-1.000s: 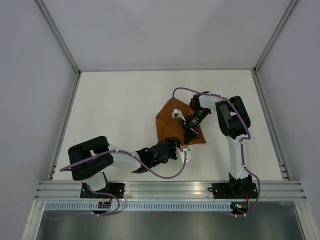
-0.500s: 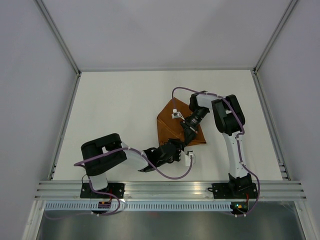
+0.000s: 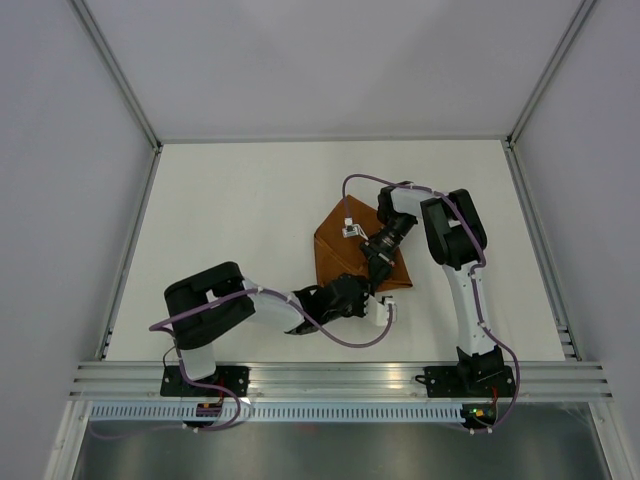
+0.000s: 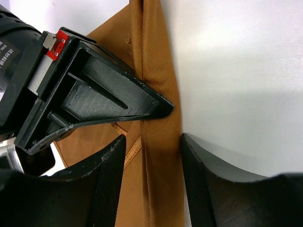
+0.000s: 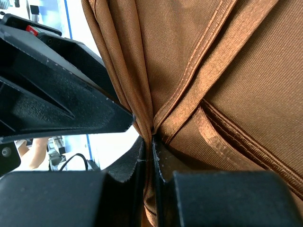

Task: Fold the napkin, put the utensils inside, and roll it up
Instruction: Roll the napkin with the utensil

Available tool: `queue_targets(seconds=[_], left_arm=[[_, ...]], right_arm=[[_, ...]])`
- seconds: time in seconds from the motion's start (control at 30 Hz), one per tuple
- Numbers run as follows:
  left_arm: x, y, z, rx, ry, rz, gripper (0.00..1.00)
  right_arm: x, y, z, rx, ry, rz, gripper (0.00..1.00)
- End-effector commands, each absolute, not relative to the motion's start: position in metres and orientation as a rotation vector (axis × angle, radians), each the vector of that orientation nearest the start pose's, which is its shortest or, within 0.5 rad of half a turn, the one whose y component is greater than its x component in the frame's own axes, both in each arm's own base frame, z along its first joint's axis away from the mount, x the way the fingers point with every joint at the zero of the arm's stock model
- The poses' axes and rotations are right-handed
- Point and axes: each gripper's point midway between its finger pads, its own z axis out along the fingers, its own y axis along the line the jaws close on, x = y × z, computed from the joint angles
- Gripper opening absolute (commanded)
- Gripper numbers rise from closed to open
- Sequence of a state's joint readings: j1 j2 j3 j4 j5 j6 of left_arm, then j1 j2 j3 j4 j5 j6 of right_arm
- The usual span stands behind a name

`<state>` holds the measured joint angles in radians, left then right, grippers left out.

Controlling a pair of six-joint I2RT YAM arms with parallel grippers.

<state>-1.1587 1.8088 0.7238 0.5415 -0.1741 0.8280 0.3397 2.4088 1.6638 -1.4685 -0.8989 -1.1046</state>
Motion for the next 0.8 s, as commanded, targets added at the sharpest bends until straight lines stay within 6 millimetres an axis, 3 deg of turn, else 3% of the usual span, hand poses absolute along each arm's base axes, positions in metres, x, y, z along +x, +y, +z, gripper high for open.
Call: queue_targets(seconds=[0.0,0.47,0.67,0.77], left_arm=[[0.222,-0.367,-0.001,1.846,1.311,-0.039,0.55],[0.22,-0.36,-0.024,1.892,1.488,-0.134,0.43],[0.215,-0.356,-0.034,1.899,1.563,-0.178,0.2],[0.213,-0.357,-0.034,1.884,1.589,-0.218,0.14]], right_arm=[[0.251,0.197,-0.021,-1.71,2.415,1.548,0.16],[0.247,0.196,-0.021,-1.71,2.414,1.593,0.16],[0.245,0.197,-0.021,-1.707,2.418,1.605,0.16],[0.246,0.197,-0.02,-1.706,2.413,1.602,0.16]])
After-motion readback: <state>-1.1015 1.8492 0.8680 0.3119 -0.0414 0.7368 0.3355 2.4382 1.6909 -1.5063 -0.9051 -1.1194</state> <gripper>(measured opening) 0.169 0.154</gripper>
